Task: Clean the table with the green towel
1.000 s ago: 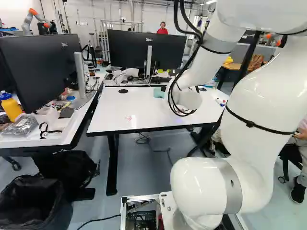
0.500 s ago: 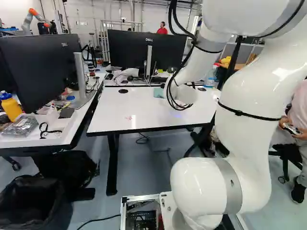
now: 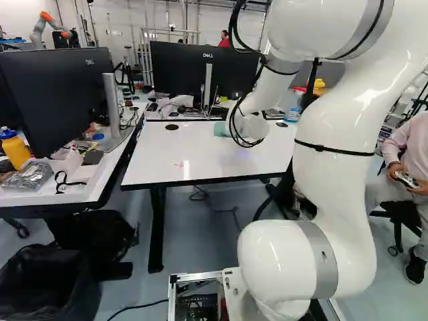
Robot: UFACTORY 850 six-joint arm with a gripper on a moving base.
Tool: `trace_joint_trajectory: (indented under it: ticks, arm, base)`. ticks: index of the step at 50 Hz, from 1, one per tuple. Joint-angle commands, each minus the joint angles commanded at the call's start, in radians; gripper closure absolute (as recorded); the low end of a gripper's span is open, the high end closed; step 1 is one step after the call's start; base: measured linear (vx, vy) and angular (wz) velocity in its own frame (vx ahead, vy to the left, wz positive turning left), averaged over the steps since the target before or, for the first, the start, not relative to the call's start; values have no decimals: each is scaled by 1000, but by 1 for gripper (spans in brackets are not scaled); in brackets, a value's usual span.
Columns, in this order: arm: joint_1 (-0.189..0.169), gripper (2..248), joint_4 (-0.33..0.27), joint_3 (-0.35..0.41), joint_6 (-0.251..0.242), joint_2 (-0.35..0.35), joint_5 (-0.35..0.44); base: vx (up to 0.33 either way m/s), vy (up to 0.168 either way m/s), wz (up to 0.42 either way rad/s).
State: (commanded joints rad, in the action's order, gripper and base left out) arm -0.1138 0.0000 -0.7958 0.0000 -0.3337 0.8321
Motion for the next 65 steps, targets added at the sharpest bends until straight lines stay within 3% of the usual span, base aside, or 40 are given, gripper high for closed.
trace_joint_trajectory:
  ticks: [50, 65]
  arm:
    - [14, 3, 23, -282, 0, -222, -248]
    - [15, 3, 36, -305, 0, -239, -334]
  base:
    - [0, 0, 0]
    - [0, 0, 0]
